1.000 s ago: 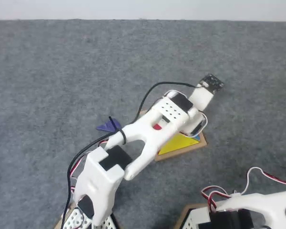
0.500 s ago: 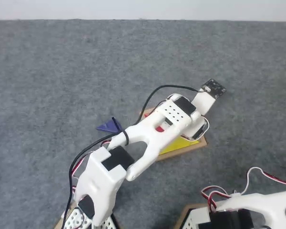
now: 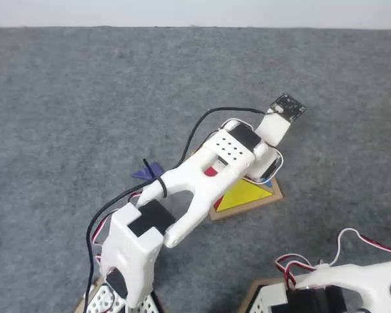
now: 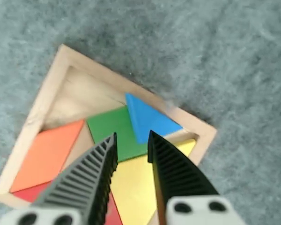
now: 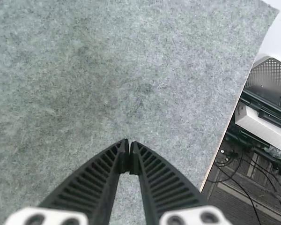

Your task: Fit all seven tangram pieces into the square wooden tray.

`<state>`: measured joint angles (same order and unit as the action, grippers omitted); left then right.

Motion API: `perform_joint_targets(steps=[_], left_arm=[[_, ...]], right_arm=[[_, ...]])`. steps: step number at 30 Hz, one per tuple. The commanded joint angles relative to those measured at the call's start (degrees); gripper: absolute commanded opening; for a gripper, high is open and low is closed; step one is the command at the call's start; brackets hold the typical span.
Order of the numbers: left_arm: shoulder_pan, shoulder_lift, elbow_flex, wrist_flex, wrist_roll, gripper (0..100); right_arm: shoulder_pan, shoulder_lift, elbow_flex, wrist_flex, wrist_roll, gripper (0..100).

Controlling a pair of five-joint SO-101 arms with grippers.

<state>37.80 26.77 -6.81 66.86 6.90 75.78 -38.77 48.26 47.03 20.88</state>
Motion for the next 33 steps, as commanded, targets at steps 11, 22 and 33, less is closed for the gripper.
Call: perform_joint_targets(steps=[11,22,33], left_arm=[[-0.09,3.52,-1.89,-2.29,-1.14,10],[2.64,0.88,-1.8,2.99,-1.05,10],[-0.26,-3.96,-4.09,6.24,-1.49,10]], right_arm=[[-0.66,-0.66,-3.87,0.31,0.62,2.8],[-0.66,-0.66,-4.48,0.31,0.53,2.8],[-2.42,-0.66,-4.48,0.31,0.7,2.8]])
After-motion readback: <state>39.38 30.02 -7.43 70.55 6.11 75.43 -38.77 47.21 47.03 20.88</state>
